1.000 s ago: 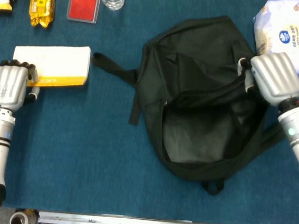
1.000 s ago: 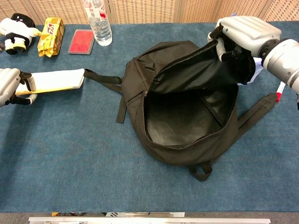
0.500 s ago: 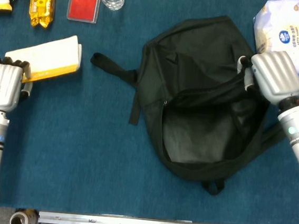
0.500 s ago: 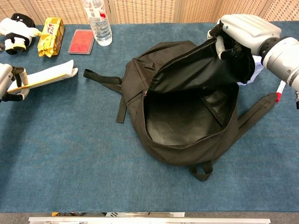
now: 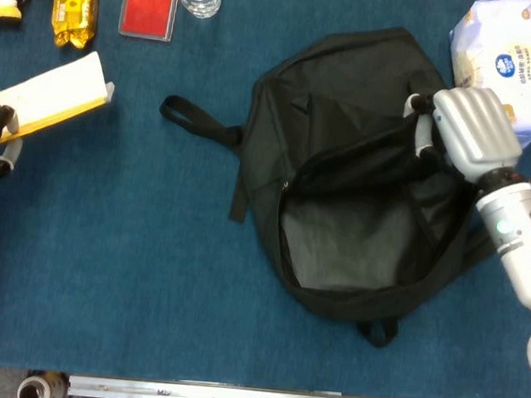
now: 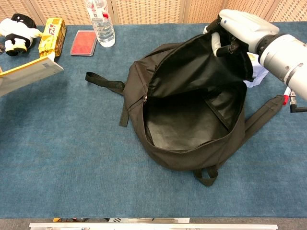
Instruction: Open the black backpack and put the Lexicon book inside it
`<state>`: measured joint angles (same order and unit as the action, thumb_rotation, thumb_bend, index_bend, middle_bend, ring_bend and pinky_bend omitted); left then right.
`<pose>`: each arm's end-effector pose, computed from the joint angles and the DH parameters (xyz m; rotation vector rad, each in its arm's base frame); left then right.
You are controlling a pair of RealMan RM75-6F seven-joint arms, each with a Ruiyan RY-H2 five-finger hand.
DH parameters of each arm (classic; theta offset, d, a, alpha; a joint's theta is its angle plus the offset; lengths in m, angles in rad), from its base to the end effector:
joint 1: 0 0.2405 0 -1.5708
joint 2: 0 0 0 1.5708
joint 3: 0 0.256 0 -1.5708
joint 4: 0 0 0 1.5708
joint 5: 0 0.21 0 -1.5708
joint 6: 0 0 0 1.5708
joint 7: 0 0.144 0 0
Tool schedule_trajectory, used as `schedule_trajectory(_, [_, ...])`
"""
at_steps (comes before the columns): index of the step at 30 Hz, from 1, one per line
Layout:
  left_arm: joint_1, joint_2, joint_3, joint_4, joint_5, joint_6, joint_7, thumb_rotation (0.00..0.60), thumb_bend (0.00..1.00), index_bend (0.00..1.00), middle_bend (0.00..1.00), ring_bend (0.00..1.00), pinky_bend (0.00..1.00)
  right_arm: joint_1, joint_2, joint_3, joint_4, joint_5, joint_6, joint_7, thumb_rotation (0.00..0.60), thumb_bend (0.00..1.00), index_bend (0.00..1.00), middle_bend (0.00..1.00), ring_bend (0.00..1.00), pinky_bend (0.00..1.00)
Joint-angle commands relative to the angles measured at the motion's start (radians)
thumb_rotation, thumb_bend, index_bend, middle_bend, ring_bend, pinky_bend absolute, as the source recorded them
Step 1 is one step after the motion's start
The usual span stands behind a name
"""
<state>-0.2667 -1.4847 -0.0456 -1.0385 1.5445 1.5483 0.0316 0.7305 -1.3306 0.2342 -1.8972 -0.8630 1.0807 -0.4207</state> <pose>-0.3276 0.2471 0.0977 -1.5081 -0.5389 -0.9147 -0.1158 -0.3200 0.0470 1.7154 -1.1626 1.0062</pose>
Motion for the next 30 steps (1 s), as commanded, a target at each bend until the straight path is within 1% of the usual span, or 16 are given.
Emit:
schedule_trajectory(1, [0.013,0.039,0.015,-0.016,0.039,0.046,-0.031,0.600,0.39,0.71,0.63,0.45,0.44,0.016,-0.016,0.023,-0.011,0.026,-0.004,0.015,0.600,0.90,0.73,0.67,0.62,0.83])
schedule_trajectory(6, [0.022,0.082,0.030,-0.040,0.085,0.088,-0.049,0.600,0.39,0.71,0.63,0.45,0.44,0.033,-0.047,0.072,-0.021,0.052,0.021,0.049,0.600,0.92,0.73,0.67,0.62,0.84])
schedule_trajectory(10, [0.023,0.108,0.042,-0.050,0.126,0.120,-0.075,0.600,0.39,0.71,0.63,0.45,0.44,0.049,-0.075,0.118,-0.022,0.052,0.056,0.072,0.600,0.92,0.73,0.67,0.63,0.84])
schedule_trajectory(17, [0.024,0.142,0.047,-0.062,0.187,0.184,-0.105,0.600,0.39,0.72,0.63,0.45,0.44,0.087,-0.146,0.185,-0.024,0.073,0.124,0.084,0.600,0.92,0.73,0.67,0.63,0.84])
schedule_trajectory(22, [0.022,0.162,0.040,-0.065,0.204,0.210,-0.119,0.600,0.39,0.72,0.63,0.45,0.44,0.121,-0.193,0.215,-0.023,0.097,0.152,0.073,0.600,0.92,0.73,0.67,0.63,0.84])
schedule_trajectory(27, [0.023,0.180,0.037,-0.070,0.218,0.236,-0.147,0.600,0.39,0.72,0.63,0.45,0.44,0.164,-0.266,0.248,-0.025,0.115,0.186,0.067,0.600,0.92,0.73,0.67,0.63,0.84])
schedule_trajectory(30, [0.024,0.192,0.037,-0.079,0.228,0.251,-0.171,0.600,0.39,0.72,0.64,0.45,0.44,0.197,-0.312,0.251,-0.019,0.120,0.210,0.032,0.600,0.92,0.73,0.67,0.63,0.84])
